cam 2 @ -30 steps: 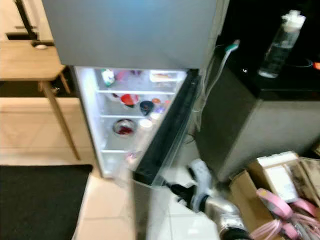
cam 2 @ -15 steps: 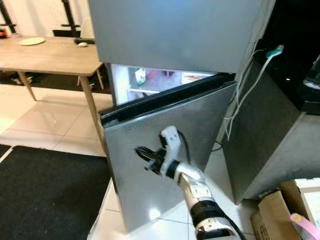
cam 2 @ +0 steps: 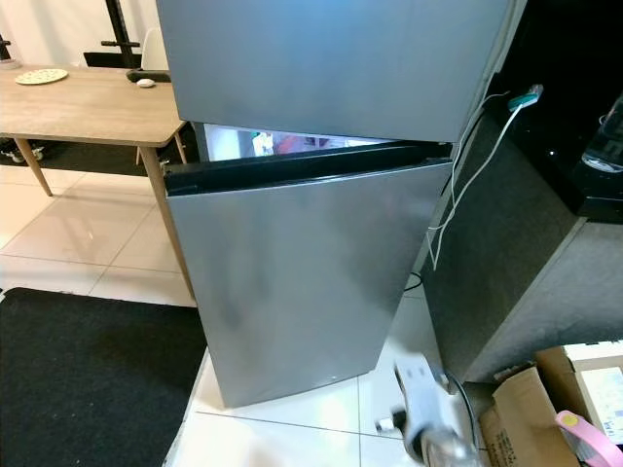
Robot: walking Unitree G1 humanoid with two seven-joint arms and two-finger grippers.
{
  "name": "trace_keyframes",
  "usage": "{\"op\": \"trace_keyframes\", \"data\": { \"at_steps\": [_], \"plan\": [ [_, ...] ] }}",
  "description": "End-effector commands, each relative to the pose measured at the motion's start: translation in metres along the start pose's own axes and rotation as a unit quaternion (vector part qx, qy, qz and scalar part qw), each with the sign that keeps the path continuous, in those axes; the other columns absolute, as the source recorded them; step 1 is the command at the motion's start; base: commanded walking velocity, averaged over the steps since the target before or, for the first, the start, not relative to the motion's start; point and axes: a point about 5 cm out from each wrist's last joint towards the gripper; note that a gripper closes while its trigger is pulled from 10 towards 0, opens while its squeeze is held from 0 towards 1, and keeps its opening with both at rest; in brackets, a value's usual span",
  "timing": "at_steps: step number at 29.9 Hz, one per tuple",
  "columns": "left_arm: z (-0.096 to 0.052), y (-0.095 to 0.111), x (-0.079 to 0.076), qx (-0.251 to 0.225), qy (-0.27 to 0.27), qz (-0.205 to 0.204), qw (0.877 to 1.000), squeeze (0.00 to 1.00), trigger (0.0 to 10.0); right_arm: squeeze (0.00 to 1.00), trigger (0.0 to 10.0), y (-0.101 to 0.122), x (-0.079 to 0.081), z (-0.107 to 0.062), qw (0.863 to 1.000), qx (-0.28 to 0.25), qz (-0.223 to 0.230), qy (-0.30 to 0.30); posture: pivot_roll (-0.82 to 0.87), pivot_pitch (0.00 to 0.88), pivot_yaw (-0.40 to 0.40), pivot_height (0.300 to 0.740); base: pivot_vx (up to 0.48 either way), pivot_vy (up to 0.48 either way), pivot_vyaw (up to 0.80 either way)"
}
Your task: Restocking fridge
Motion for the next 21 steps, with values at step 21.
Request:
{"op": "trace_keyframes", "data": {
  "at_steps": [21],
  "plan": [
    [0.0,-0.003,0.002,0.016,0.0,0.028,0.999,0.0,10.0,0.0,10.0,-0.113,-0.019,-0.039,0.98,0.17,0.023,-0.098,-0.07,0.0,-0.022,0.74,0.435,0.0,0.0]
  ]
}}
Point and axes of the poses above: a point about 5 cm out from each wrist's last joint towards the gripper, its own z axis pointing out of the wrist towards the gripper, its own y axis along the axis of the wrist's last joint, x = y × z, and after that the axes turned 1 degree about z, right-handed
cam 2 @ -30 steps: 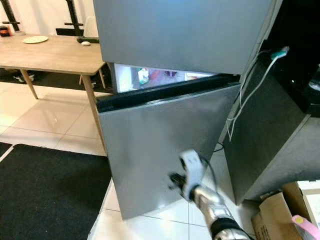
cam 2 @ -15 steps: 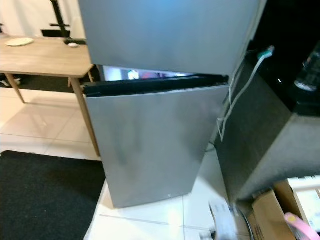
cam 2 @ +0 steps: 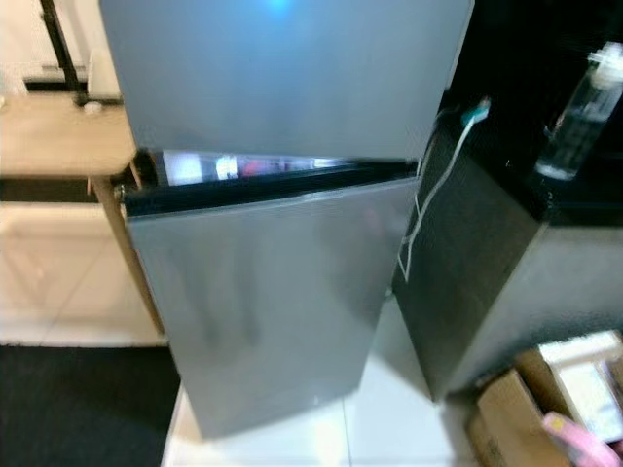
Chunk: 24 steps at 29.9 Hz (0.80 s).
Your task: Restocking fridge
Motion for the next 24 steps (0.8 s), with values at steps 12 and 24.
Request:
{"op": "trace_keyframes", "data": {
  "at_steps": [12,24],
  "plan": [
    [-0.002,-0.008,0.004,0.014,0.009,0.0,1.0,0.0,10.0,0.0,10.0,0.087,0.018,-0.005,0.977,-0.172,0.054,0.111,-0.07,0.0,-0.02,0.74,0.404,0.0,0.0],
    [-0.002,-0.008,0.003,0.012,0.006,-0.001,1.0,0.0,10.0,0.0,10.0,0.147,0.046,-0.04,0.848,-0.28,0.021,0.449,-0.07,0.0,-0.021,0.74,0.0,0.0,0.0]
  ]
}}
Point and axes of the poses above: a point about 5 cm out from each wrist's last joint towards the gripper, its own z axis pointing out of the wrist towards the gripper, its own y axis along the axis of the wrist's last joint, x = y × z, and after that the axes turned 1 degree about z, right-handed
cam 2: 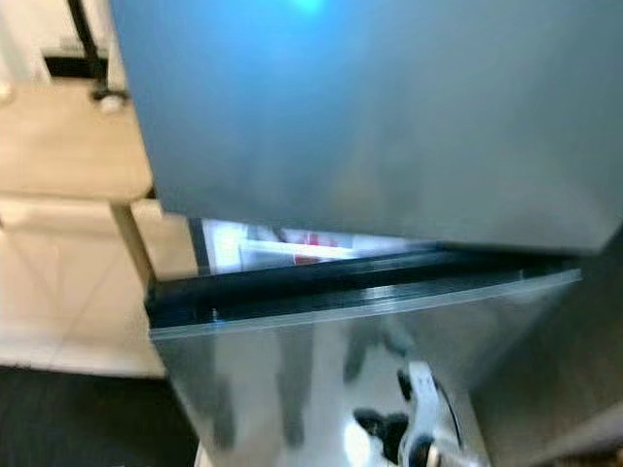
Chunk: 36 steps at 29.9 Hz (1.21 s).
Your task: Restocking fridge
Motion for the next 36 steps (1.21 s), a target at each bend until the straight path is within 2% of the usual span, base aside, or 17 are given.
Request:
{"op": "trace_keyframes", "data": {
  "at_steps": [1,7,9,11,12,13,14,17,21,27,32,34,36],
  "plan": [
    [-0.002,-0.01,0.0,0.016,-0.001,0.002,1.0,0.0,10.0,0.0,10.0,0.011,0.005,-0.003,0.998,-0.001,-0.014,0.062,-0.07,0.0,-0.021,0.74,0.0,0.0,0.0],
    [-0.002,-0.011,0.0,0.017,-0.001,0.002,1.0,0.0,10.0,0.0,10.0,0.025,0.009,-0.001,0.994,-0.014,-0.035,0.101,-0.07,0.0,-0.021,0.74,0.0,0.0,0.0],
    [-0.002,-0.011,-0.001,0.016,-0.002,0.001,1.0,0.0,10.0,0.0,10.0,0.041,0.017,0.005,0.988,-0.035,-0.054,0.137,-0.07,0.0,-0.022,0.74,0.0,0.0,0.0],
    [-0.002,-0.011,-0.001,0.016,-0.002,0.001,1.0,0.0,10.0,0.0,10.0,0.041,0.017,0.005,0.988,-0.035,-0.054,0.137,-0.07,0.0,-0.022,0.74,0.0,0.0,0.0],
    [-0.002,-0.011,-0.002,0.016,-0.003,0.001,1.0,0.0,10.0,0.0,10.0,0.051,0.022,0.011,0.985,-0.046,-0.069,0.152,-0.07,0.0,-0.022,0.74,0.0,0.0,0.0],
    [-0.002,-0.011,-0.002,0.016,-0.003,0.001,1.0,0.0,10.0,0.0,10.0,0.051,0.022,0.011,0.985,-0.046,-0.069,0.152,-0.07,0.0,-0.022,0.74,0.0,0.0,0.0],
    [-0.002,-0.012,-0.002,0.016,-0.003,0.001,1.0,0.0,10.0,0.0,10.0,0.062,0.028,0.017,0.981,-0.06,-0.092,0.157,-0.07,0.0,-0.022,0.74,0.0,0.0,0.0],
    [-0.002,-0.012,-0.002,0.016,-0.002,0.0,1.0,0.0,10.0,0.0,10.0,0.1,0.038,0.039,0.975,-0.121,-0.164,0.089,-0.07,0.0,-0.023,0.74,0.0,0.0,0.0],
    [-0.003,-0.013,0.0,0.016,-0.001,0.0,1.0,0.0,10.0,0.0,10.0,0.128,0.045,0.046,0.964,-0.17,-0.198,0.045,-0.06,0.0,-0.023,0.74,0.0,0.0,0.0],
    [-0.003,-0.013,-0.001,0.017,-0.002,0.0,1.0,0.0,10.0,0.0,10.0,0.151,0.05,0.048,0.951,-0.211,-0.226,0.003,-0.06,0.0,-0.023,0.74,0.0,0.0,0.0],
    [-0.003,-0.012,-0.002,0.015,-0.003,-0.001,1.0,0.0,10.0,0.0,10.0,0.146,0.049,0.05,0.953,-0.203,-0.224,-0.002,-0.06,0.0,-0.029,0.74,0.0,0.0,0.0],
    [-0.002,-0.012,-0.003,0.015,-0.004,-0.001,1.0,0.0,10.0,0.0,10.0,0.114,0.042,0.051,0.964,-0.137,-0.227,0.008,-0.06,0.0,-0.03,0.74,0.0,0.0,0.0],
    [-0.002,-0.012,-0.003,0.015,-0.004,-0.001,1.0,0.0,10.0,0.0,10.0,0.114,0.042,0.051,0.964,-0.137,-0.227,0.008,-0.06,0.0,-0.03,0.74,0.0,0.0,0.0]
  ]
}}
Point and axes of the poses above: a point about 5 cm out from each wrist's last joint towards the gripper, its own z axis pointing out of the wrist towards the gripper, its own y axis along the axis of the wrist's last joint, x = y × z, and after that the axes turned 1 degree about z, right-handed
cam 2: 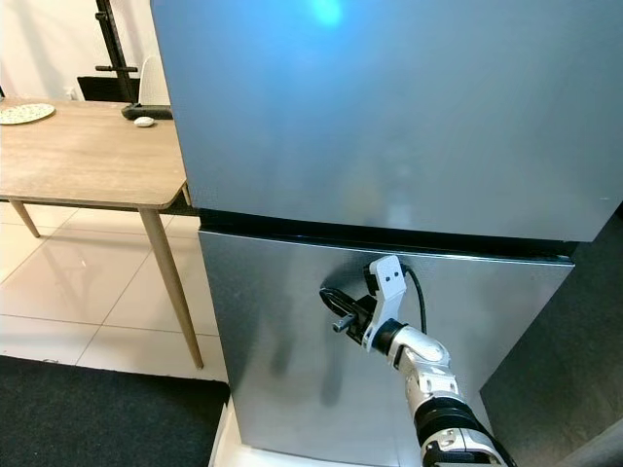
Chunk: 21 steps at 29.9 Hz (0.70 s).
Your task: Restocking fridge
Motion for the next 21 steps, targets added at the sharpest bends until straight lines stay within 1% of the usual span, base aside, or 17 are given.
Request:
{"op": "trace_keyframes", "data": {
  "at_steps": [1,2,3,4,5,6,7,8,9,11,12,13,15,18,19,20,21],
  "plan": [
    [0.0,-0.005,-0.004,0.008,-0.006,0.003,1.0,0.0,10.0,0.0,10.0,-0.026,0.005,-0.01,0.998,0.056,-0.013,0.008,-0.06,0.0,-0.03,0.74,0.0,0.0,0.0],
    [0.0,-0.005,-0.004,0.008,-0.006,0.003,1.0,0.0,10.0,0.0,10.0,-0.026,0.005,-0.01,0.998,0.056,-0.013,0.008,-0.06,0.0,-0.03,0.74,0.0,0.0,0.0],
    [0.0,-0.004,-0.005,0.008,-0.007,0.004,1.0,0.0,10.0,0.0,10.0,-0.052,0.009,-0.023,0.993,0.115,-0.015,0.006,-0.06,0.0,-0.03,0.74,0.0,0.0,0.0],
    [0.0,-0.005,-0.006,0.008,-0.008,0.005,1.0,0.0,10.0,0.0,10.0,-0.071,0.01,-0.036,0.987,0.159,-0.019,-0.006,-0.07,0.0,-0.033,0.74,0.0,0.0,0.0],
    [0.0,-0.004,-0.006,0.008,-0.009,0.006,1.0,0.0,10.0,0.0,10.0,-0.093,0.01,-0.052,0.976,0.217,-0.006,-0.033,-0.07,0.0,-0.034,0.74,0.0,0.0,0.0],
    [0.0,-0.004,-0.007,0.008,-0.009,0.007,1.0,0.0,10.0,0.0,10.0,-0.109,0.01,-0.066,0.964,0.259,0.007,-0.056,-0.07,0.0,-0.033,0.74,0.0,0.0,0.0],
    [0.0,-0.004,-0.007,0.007,-0.01,0.008,1.0,0.0,10.0,0.0,10.0,-0.124,0.01,-0.082,0.949,0.305,0.011,-0.081,-0.07,0.0,-0.033,0.74,0.0,0.0,0.0],
    [0.0,-0.004,-0.007,0.007,-0.01,0.008,1.0,0.0,10.0,0.0,10.0,-0.124,0.01,-0.082,0.949,0.305,0.011,-0.081,-0.07,0.0,-0.033,0.74,0.0,0.0,0.0],
    [0.0,-0.003,-0.008,0.007,-0.012,0.011,1.0,0.0,10.0,0.0,10.0,-0.14,0.011,-0.101,0.928,0.356,0.01,-0.106,-0.07,0.0,-0.034,0.74,0.0,0.0,0.43],
    [0.001,-0.003,-0.009,0.007,-0.015,0.016,1.0,0.0,10.0,0.0,10.0,-0.17,0.018,-0.148,0.87,0.472,-0.017,-0.142,-0.07,0.0,-0.034,0.74,0.0,0.0,0.74],
    [0.001,-0.002,-0.009,0.007,-0.015,0.016,1.0,0.0,10.0,0.0,10.0,-0.179,0.022,-0.164,0.851,0.503,-0.017,-0.152,-0.07,0.0,-0.031,0.74,0.0,0.0,0.72],
    [0.001,-0.002,-0.009,0.007,-0.015,0.016,1.0,0.0,10.0,0.0,10.0,-0.185,0.026,-0.174,0.841,0.516,-0.008,-0.162,-0.07,0.0,-0.031,0.74,0.0,0.0,0.72],
    [0.001,-0.002,-0.009,0.007,-0.015,0.016,1.0,0.0,10.0,0.0,10.0,-0.185,0.026,-0.174,0.841,0.516,-0.008,-0.162,-0.07,0.0,-0.031,0.74,0.0,0.0,0.72],
    [0.0,-0.003,-0.008,0.01,-0.014,0.017,1.0,0.0,10.0,0.0,10.0,-0.201,0.044,-0.2,0.823,0.54,0.042,-0.171,-0.07,0.0,-0.029,0.74,0.0,0.0,0.72],
    [0.0,-0.004,-0.007,0.01,-0.014,0.017,1.0,0.0,10.0,0.0,10.0,-0.204,0.048,-0.204,0.819,0.546,0.048,-0.17,-0.07,0.0,-0.029,0.74,0.0,0.0,0.72],
    [0.0,-0.004,-0.007,0.01,-0.014,0.017,1.0,0.0,10.0,0.0,10.0,-0.204,0.048,-0.204,0.819,0.546,0.048,-0.17,-0.07,0.0,-0.029,0.74,0.0,0.0,0.72],
    [0.0,-0.004,-0.007,0.011,-0.013,0.017,1.0,0.0,10.0,0.0,10.0,-0.207,0.052,-0.209,0.814,0.552,0.055,-0.171,-0.07,0.0,-0.026,0.74,0.0,0.0,0.72]
  ]
}}
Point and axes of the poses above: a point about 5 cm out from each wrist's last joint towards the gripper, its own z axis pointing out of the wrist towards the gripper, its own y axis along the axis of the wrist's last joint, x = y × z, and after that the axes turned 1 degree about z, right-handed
